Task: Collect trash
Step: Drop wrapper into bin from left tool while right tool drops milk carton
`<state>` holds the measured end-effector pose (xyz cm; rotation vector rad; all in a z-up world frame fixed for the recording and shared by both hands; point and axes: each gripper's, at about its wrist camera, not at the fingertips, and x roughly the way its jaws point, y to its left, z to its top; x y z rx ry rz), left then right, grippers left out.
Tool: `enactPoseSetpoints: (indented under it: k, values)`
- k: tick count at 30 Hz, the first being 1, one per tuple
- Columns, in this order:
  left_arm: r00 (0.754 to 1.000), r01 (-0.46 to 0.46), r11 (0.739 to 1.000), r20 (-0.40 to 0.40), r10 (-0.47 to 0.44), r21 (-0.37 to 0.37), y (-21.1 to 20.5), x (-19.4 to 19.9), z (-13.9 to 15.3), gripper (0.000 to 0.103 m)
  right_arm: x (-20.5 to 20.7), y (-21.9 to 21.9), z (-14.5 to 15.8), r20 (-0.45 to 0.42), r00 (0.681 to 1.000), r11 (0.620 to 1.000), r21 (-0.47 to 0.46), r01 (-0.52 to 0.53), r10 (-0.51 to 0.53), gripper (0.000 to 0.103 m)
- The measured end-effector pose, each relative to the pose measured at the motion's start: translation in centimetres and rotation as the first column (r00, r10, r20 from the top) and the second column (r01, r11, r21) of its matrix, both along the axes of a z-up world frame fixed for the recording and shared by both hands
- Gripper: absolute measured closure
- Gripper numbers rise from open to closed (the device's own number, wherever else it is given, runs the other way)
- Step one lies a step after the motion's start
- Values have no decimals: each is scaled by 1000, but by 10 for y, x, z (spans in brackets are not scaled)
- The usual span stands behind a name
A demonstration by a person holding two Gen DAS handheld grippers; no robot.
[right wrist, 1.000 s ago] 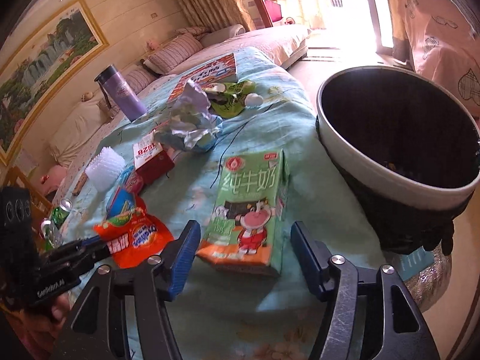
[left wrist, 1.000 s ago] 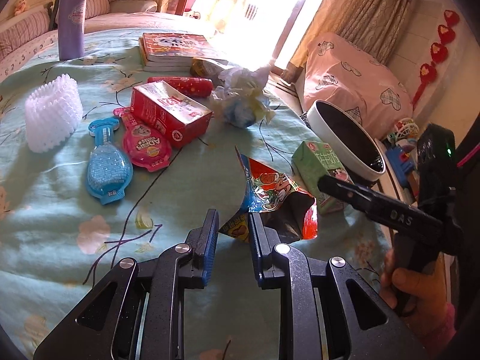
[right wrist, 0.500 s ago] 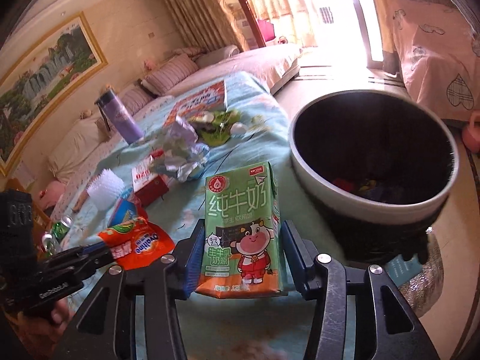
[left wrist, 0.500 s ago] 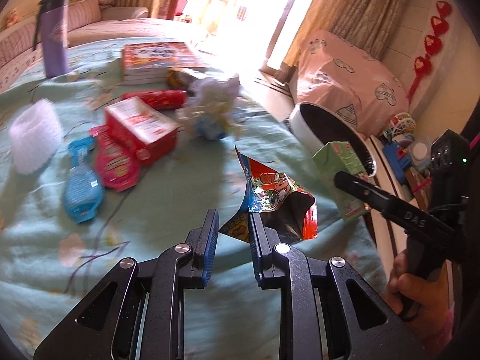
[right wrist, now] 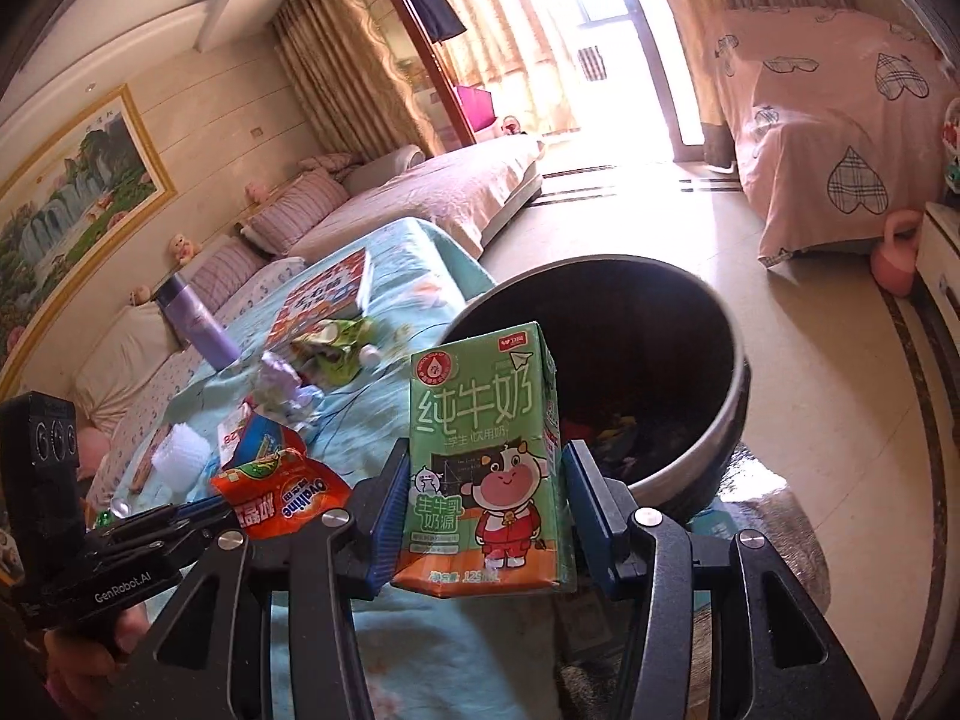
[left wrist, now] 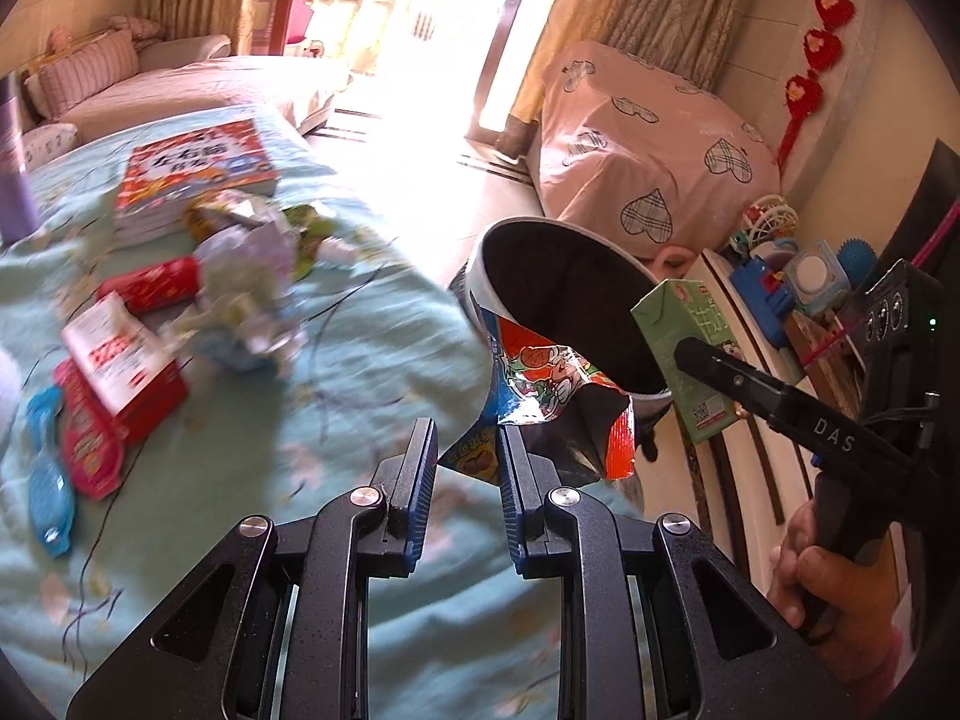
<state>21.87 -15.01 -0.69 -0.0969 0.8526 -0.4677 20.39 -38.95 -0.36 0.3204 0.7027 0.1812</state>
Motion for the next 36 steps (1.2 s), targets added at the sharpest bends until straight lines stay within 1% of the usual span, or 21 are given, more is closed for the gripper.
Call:
enactPoseSetpoints:
  k: [5,12,18,24,30,35,36]
  values:
    - [1000,15,1000,4,-15,14,-21,12,4,84,9,-16,-1,-6,1000,1000,-3,16,-16,53]
    - [1000,27,999,1,-27,46,-43,30,2,84,26,-23,-2,-22,1000,1000,-19,17,-18,53]
    - [1000,25,998,-20,-24,60,-56,49,0,84,37,-34,-5,-40,999,999,-24,24,-25,53]
    - [999,26,997,-23,-25,72,-67,62,1,84,49,-39,-7,-54,998,999,-33,25,-27,53]
    - [999,43,995,-34,-40,93,-82,76,0,84,62,-47,-13,-80,996,999,-26,26,-28,53]
    - [997,56,992,-50,-51,109,-91,83,-2,79,70,-53,-15,-104,994,999,-17,35,-37,50]
    - [997,56,992,-50,-51,110,-91,84,-2,71,70,-54,-15,-107,993,999,-13,38,-40,50]
